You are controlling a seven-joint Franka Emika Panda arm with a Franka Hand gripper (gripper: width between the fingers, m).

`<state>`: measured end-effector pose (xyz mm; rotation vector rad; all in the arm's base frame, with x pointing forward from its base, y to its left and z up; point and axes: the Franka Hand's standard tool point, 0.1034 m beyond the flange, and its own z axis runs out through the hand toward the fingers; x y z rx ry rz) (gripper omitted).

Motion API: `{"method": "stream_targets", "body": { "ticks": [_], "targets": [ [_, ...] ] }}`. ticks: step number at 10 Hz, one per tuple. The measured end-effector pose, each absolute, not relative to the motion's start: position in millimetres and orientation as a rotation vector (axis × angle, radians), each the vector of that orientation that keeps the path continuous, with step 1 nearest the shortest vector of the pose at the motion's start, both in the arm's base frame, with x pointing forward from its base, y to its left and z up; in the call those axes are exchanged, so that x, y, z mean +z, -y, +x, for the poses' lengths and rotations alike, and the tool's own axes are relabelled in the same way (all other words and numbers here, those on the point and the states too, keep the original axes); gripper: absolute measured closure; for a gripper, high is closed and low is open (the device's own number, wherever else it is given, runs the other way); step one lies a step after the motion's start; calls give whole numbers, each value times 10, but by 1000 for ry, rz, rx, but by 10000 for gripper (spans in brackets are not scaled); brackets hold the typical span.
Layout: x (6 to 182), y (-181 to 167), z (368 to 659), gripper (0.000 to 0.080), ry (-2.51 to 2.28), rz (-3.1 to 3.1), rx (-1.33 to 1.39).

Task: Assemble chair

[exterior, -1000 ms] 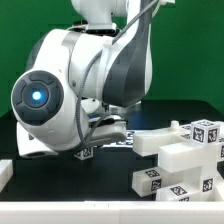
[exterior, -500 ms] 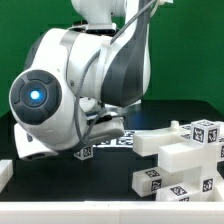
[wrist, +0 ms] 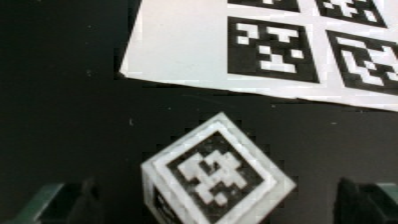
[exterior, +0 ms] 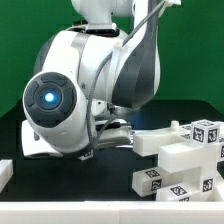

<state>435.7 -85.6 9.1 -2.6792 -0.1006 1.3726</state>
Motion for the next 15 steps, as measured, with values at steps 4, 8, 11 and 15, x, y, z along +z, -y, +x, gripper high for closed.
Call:
{"method": "stream_targets", "body": {
  "ticks": [4,8,11,15],
  "targets": [
    [90,875,4350,577,94,-2677,1372],
    [89,893,4346,796,89,-2676,1371],
    [91,901,4344,798,87,-2675,1371],
    [410,862,4248,569,138,-2667,1280]
  ]
}}
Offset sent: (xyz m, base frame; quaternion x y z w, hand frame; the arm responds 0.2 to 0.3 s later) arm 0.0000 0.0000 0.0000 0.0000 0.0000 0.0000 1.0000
